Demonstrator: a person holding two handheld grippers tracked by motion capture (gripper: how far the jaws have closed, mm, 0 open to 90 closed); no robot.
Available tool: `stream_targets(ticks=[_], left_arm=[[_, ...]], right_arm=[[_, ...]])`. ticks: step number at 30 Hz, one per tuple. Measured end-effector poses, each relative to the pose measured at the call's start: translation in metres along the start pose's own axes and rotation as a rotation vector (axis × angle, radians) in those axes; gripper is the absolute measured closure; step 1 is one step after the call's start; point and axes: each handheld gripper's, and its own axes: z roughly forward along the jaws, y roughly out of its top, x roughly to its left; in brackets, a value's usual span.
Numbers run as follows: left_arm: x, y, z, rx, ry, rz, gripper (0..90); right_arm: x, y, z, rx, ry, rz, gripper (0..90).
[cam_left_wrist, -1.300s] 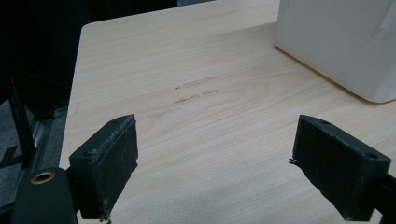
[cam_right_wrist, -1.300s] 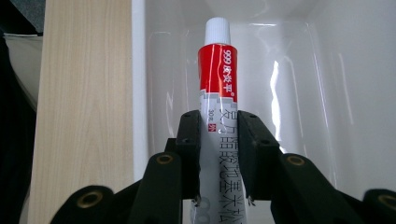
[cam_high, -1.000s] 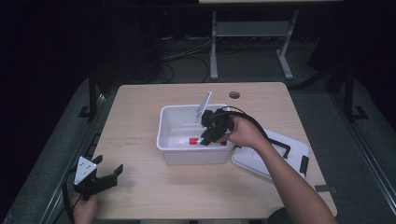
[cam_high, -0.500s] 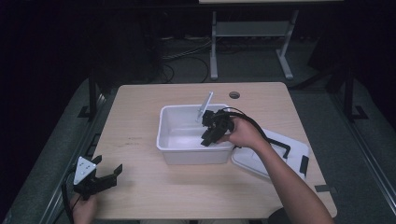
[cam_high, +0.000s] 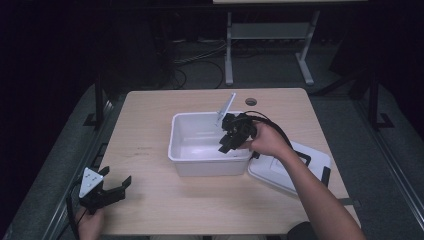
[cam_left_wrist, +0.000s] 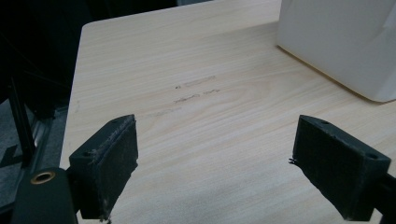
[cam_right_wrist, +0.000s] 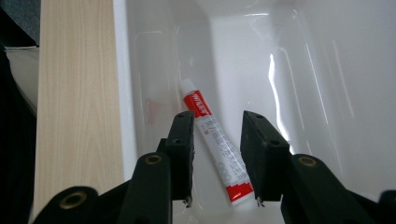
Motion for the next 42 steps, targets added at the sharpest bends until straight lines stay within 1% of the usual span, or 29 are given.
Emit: stream_targets(ticks=[1,6,7,11,13,16,20,31,36,41,42], left_arm=[[0.0,0.0,0.0,-0.002,0.001,0.0,13.4],[-0.001,0.0,0.001,-0.001,0.0,0.003,13.4],[-0.001,0.0,0.001,0.0,0.0,0.004,13.4],[-0.001,0.0,0.001,0.0,0.0,0.005,13.4],[-0.001,0.0,0.001,-0.001,-0.001,-0.001,13.4],[-0.001,0.0,0.001,0.0,-0.001,0.001,13.4],[-0.001,0.0,0.001,0.001,-0.001,0.005,13.4],[-0.002,0.0,0.001,0.004,-0.001,0.007,13.4],[-0.001,0.0,0.001,0.004,0.0,0.008,13.4],[-0.002,0.0,0.002,0.006,-0.002,0.007,13.4],[-0.002,0.0,0.002,0.006,-0.002,0.008,13.4]], right_arm=[[0.001,-0.001,-0.004,0.0,-0.007,0.007,63.2],[0.004,-0.004,-0.021,-0.017,-0.024,0.014,61.1],[0.004,-0.005,-0.024,-0.016,-0.031,0.008,61.0],[0.006,-0.009,-0.033,-0.01,-0.048,0.016,60.3],[0.007,-0.013,-0.038,-0.013,-0.059,0.02,59.8],[0.008,-0.019,-0.046,-0.011,-0.077,0.033,57.2],[0.008,-0.028,-0.057,-0.023,-0.089,0.049,55.6],[0.01,-0.047,-0.075,-0.036,-0.128,0.083,51.4],[0.008,-0.059,-0.08,-0.032,-0.142,0.102,49.9],[0.007,-0.072,-0.083,-0.029,-0.151,0.133,48.1],[0.006,-0.075,-0.083,-0.027,-0.153,0.132,48.1]])
